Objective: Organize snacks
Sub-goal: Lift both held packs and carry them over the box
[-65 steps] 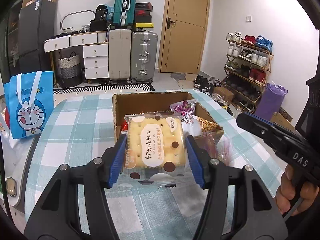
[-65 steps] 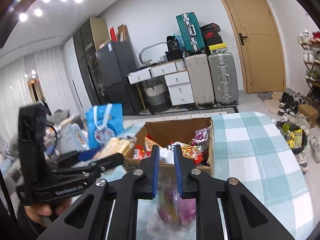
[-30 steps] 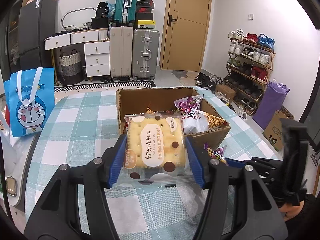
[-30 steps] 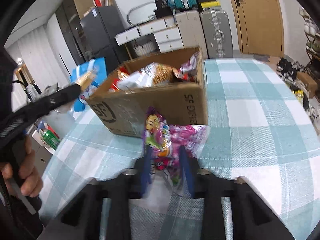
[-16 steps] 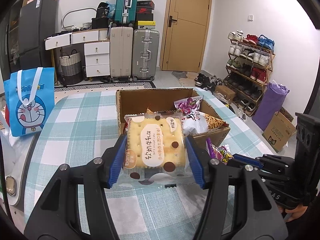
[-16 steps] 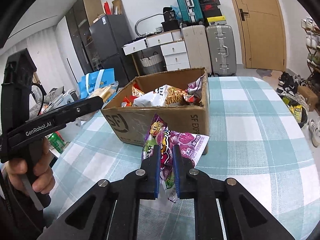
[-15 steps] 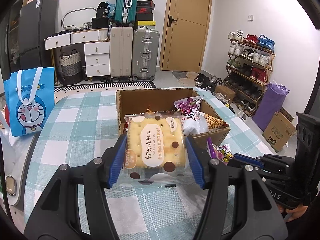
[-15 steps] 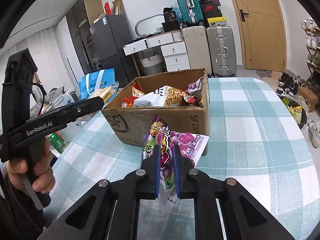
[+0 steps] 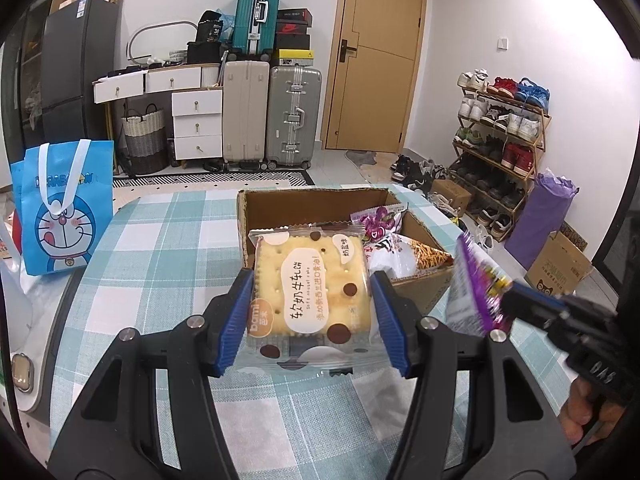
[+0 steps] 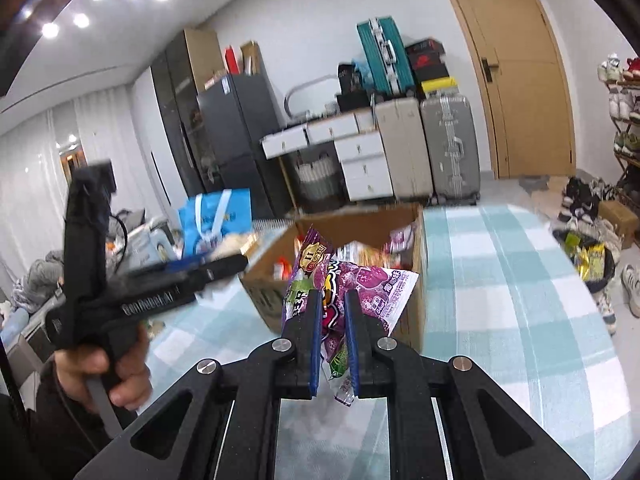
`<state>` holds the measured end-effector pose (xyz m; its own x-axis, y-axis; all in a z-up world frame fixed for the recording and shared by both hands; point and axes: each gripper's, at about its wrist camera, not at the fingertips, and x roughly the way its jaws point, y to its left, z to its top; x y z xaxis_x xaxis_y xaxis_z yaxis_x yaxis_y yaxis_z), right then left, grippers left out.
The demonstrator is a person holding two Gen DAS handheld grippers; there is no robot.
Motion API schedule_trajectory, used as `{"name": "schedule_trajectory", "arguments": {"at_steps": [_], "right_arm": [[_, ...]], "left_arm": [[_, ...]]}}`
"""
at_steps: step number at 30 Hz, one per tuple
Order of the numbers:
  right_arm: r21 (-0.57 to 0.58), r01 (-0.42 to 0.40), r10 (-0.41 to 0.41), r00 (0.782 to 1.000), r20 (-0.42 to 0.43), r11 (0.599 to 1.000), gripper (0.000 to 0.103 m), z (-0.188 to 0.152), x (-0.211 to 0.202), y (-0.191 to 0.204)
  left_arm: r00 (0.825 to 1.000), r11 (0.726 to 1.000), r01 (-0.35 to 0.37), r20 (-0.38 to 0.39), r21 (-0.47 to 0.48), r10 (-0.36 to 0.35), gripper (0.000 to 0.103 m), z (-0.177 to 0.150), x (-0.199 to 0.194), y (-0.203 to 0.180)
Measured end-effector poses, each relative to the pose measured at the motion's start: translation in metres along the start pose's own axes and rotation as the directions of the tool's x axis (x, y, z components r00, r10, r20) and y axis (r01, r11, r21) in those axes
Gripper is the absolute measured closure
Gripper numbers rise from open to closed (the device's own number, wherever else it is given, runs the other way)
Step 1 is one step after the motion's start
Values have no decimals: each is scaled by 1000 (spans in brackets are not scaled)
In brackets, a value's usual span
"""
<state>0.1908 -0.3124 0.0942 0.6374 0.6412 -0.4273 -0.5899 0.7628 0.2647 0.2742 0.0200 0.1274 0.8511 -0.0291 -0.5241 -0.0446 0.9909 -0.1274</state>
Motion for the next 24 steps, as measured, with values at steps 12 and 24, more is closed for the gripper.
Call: {"name": "schedule_trajectory", "arguments": {"at_steps": [12, 24], "right_arm": [[73, -21, 11, 991, 130, 997, 93, 26, 29, -2], [117, 20, -32, 994, 104, 993, 93, 33, 77, -12]], "left_arm": [[999, 1000, -21, 30, 3, 20, 48, 15, 18, 0], [998, 998, -63, 15, -4, 63, 48, 20, 67, 2]]}}
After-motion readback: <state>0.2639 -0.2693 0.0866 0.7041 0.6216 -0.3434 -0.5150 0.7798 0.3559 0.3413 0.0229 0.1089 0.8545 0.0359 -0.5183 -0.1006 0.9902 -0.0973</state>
